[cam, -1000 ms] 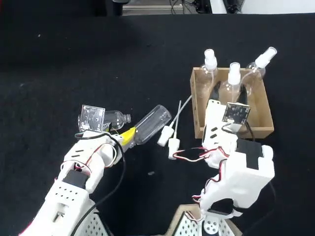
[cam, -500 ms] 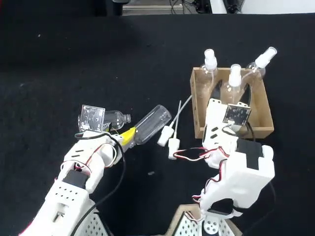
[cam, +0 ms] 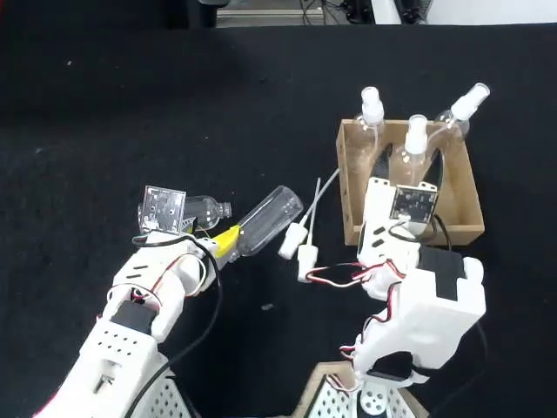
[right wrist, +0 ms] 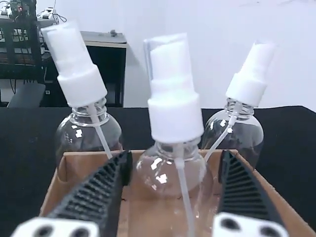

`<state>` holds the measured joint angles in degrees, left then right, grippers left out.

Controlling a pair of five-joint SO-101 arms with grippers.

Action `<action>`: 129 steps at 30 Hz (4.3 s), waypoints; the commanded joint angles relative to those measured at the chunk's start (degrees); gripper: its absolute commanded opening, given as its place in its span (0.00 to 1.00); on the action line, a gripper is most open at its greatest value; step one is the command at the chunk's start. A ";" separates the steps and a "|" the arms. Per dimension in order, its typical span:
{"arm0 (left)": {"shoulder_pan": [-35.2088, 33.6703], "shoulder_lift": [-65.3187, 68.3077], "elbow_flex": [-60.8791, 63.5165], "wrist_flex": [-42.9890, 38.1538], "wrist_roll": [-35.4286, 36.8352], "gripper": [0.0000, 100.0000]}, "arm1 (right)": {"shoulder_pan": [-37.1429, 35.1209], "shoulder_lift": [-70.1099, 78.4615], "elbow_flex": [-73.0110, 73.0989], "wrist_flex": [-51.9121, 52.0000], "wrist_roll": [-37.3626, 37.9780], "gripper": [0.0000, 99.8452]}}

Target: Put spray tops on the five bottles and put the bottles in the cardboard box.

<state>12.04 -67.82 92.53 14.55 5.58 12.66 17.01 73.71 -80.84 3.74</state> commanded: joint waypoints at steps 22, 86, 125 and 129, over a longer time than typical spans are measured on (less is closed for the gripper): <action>0.31 -0.70 -0.92 -1.41 0.00 0.26 | -0.35 -0.48 2.77 -1.93 0.18 0.37; -0.13 -0.70 -1.36 -0.97 0.44 0.26 | -22.07 -103.60 -12.88 141.10 2.02 0.10; -15.25 0.09 -30.73 35.96 -6.86 0.26 | -33.49 -81.80 -1.54 123.87 -0.79 0.11; -22.11 0.09 -28.62 33.58 -6.86 0.26 | -37.27 -77.05 -6.90 127.12 -0.70 0.11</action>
<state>-3.78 -67.74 64.04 50.95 -0.48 -22.59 -62.99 72.92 45.32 2.86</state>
